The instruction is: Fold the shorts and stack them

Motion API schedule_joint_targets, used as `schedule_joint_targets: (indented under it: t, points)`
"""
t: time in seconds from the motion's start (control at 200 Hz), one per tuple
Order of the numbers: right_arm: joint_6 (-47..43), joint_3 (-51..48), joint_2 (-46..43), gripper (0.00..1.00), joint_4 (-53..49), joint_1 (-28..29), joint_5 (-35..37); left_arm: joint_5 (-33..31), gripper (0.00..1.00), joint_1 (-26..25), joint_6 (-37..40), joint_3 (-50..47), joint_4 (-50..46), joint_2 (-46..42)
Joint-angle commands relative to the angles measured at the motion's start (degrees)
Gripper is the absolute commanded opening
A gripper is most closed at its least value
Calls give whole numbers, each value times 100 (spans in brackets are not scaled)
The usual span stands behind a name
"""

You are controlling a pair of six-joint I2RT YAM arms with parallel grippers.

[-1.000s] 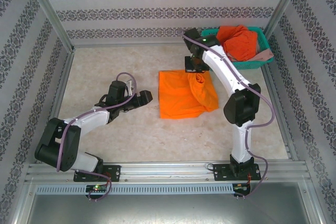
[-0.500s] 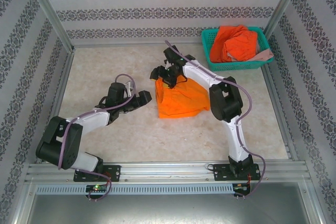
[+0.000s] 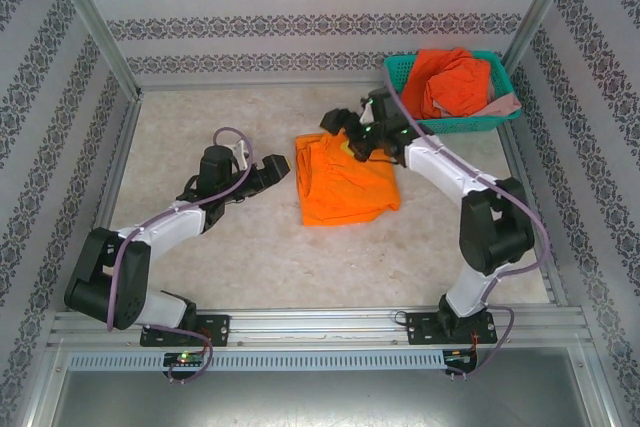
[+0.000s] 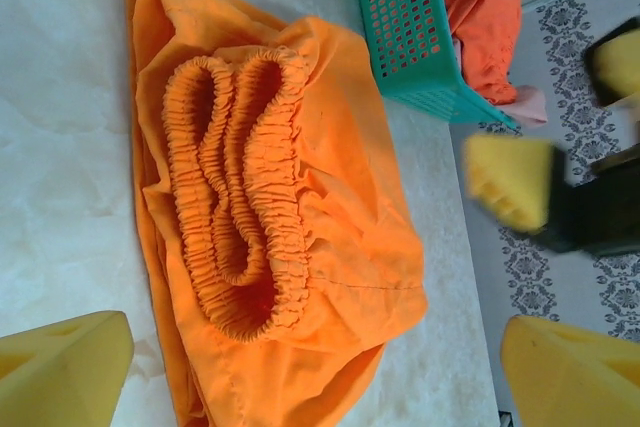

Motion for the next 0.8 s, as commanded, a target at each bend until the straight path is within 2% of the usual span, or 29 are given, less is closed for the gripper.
schedule_joint_targets:
  t: [0.0,0.075,0.18,0.445,0.614,0.719,0.799]
  points:
    - [590,-528,355,88,924,356,-296,-8,99,206,-42,269,238,62]
    - [863,-698,571,88,1410,551,-387,23,100,396,-131,297,297,53]
    - [939,-724,898,89,1587,759,-381,86,100,612,-157,320,245,-32]
    - [1047,-1400,1373,89,1829,988,-276,161,100,733,-171,270,165,-182]
    - [1145,-2359,860,89,2274,1271,-363,412,100,635,-480,345,363,-202]
    - [1087,-2742,219,90,2507,1365,-403,335,100,235,-659,449,442,-200]
    - [817,-2758,-401,91,2281,1339,-234,299,100,-54,-838,586,574,-72]
